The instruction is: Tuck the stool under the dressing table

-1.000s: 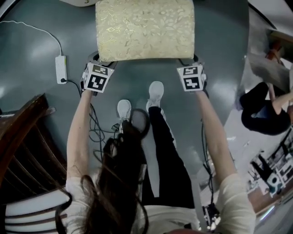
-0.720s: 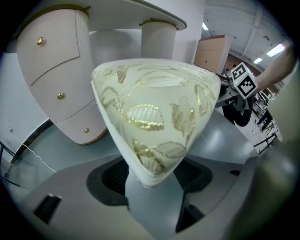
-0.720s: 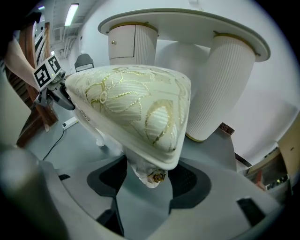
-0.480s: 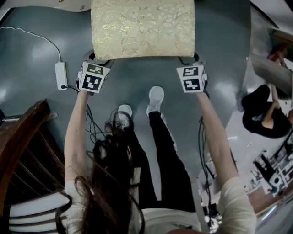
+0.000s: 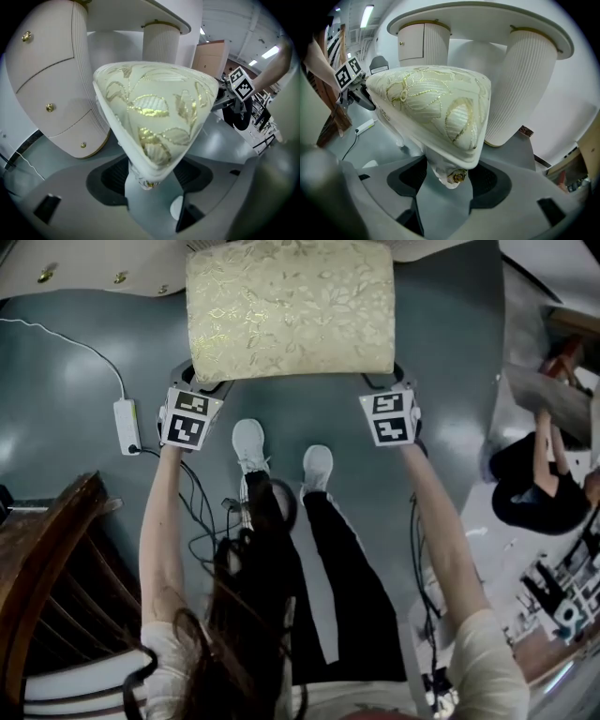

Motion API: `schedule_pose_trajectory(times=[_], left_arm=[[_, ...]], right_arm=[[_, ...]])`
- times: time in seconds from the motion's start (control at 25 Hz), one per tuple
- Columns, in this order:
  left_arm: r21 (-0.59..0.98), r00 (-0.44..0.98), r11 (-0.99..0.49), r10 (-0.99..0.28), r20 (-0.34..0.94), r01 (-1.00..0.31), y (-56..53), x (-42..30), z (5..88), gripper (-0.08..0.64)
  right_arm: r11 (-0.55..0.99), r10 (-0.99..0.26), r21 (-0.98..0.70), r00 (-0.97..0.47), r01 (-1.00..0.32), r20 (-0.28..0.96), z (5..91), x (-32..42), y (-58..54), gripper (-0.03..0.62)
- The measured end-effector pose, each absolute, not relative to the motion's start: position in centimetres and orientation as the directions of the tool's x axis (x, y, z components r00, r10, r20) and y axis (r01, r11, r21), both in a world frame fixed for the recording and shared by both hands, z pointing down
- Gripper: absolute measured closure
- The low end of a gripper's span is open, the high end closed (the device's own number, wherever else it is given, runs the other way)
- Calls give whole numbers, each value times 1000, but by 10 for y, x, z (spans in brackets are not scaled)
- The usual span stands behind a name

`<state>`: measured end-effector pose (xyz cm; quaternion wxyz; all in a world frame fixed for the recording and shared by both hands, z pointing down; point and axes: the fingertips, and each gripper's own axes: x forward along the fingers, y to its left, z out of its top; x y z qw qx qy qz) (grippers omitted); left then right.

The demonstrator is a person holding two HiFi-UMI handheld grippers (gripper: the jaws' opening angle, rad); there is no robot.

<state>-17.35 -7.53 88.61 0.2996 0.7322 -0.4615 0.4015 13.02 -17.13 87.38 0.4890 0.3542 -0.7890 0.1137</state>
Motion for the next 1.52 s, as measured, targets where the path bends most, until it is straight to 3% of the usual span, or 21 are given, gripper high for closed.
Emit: schedule_pose_trajectory(times=[0.84, 1.52], left_arm=[[100, 336, -433, -512, 791, -896, -92, -173, 888, 265], [89, 303, -370, -574, 761, -925, -72, -172, 885, 265]], right_arm=[[664, -529, 223, -237, -714, 815, 878, 133, -169, 314], [689, -557, 242, -284, -683, 780, 871, 124, -178, 314]])
